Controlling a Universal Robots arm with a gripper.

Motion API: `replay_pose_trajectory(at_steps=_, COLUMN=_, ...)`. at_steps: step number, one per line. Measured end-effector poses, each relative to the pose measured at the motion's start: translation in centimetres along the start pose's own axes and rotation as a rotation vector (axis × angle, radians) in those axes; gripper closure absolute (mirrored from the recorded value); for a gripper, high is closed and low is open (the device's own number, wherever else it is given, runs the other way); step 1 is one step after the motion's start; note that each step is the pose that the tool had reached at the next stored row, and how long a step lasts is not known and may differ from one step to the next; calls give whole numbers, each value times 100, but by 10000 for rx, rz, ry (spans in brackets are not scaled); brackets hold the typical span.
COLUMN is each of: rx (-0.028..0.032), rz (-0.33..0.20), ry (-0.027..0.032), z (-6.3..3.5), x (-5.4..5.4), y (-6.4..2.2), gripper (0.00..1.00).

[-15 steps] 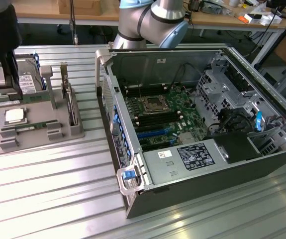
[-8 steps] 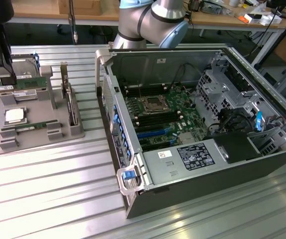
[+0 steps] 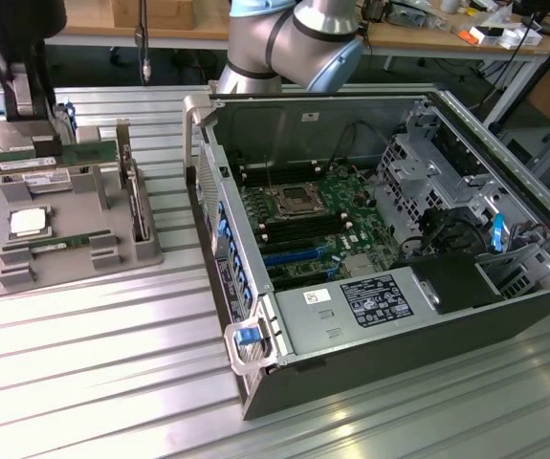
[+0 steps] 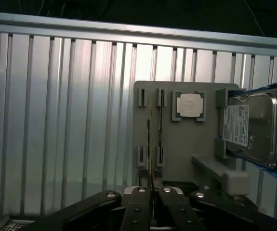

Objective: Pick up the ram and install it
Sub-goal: 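Pick up the ram and move it above insertion slot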

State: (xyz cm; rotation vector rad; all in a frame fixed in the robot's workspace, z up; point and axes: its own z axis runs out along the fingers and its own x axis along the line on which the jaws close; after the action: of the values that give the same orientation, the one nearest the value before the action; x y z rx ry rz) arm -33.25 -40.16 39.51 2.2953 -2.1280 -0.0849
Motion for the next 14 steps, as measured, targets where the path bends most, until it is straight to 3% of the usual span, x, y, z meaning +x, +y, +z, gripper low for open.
replay_pose_trajectory(at_steps=3, rx=-16, rz=1, ry=-1, z=-19, x=32, y=-402, gripper=88)
replay_pose_trajectory(at_steps=5, rx=-23, rz=2, ry=-1, z=-30, x=49, y=-619, gripper=88)
replay_pose_trajectory(at_steps=11, rx=-41, rz=3, ry=-2, z=-50, x=82, y=-1051, gripper=88)
replay_pose_trajectory(at_steps=14, rx=-51, rz=1, ry=-4, z=-65, x=107, y=-1387, gripper=88)
